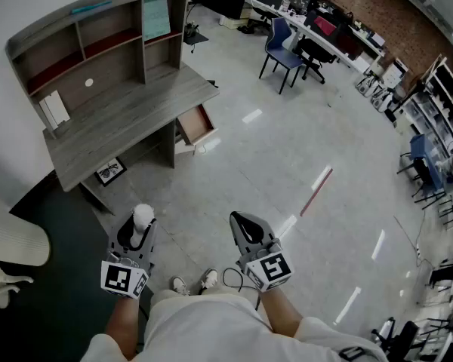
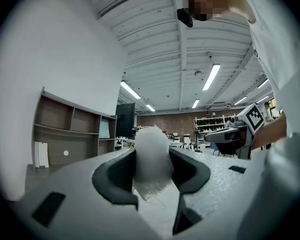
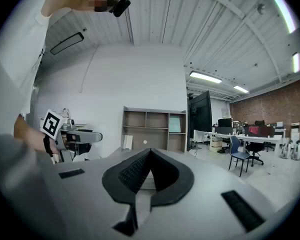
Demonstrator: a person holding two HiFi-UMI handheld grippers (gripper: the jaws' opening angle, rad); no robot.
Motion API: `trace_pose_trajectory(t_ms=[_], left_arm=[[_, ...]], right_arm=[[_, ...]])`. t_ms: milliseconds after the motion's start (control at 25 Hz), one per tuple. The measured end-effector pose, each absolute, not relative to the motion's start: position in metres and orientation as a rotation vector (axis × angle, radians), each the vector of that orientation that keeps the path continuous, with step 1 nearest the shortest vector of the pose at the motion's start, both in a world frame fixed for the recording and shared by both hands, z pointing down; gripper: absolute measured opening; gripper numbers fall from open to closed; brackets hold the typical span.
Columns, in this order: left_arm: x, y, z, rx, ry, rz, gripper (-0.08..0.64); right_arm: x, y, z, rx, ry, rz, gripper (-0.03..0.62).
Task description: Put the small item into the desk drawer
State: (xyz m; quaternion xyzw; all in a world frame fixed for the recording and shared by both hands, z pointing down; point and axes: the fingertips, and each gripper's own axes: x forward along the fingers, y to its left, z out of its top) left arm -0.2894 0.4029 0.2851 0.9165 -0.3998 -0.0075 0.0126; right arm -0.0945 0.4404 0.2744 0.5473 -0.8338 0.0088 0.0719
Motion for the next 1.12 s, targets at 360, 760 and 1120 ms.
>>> trace_pose_trajectory(t_ms=[360, 760, 1120], left_arm=[[-0.259, 0.401, 0.273, 2.887, -1.205, -0.060, 0.170], [-0.198, 0.393, 0.273, 2.909, -1.152, -0.044, 0.170], [-0.145, 0.381, 0.268, 2.909, -1.154, -0.003, 0.170]], right_arm=[[-0.077, 0.444, 0.274, 1.640, -2.535, 0.051, -0.002], [-0.025, 0.434, 0.275, 1.659, -2.589, 0.086, -0.002], [0.034, 0.418, 0.282, 1.679, -2.603, 0.151, -0.002]])
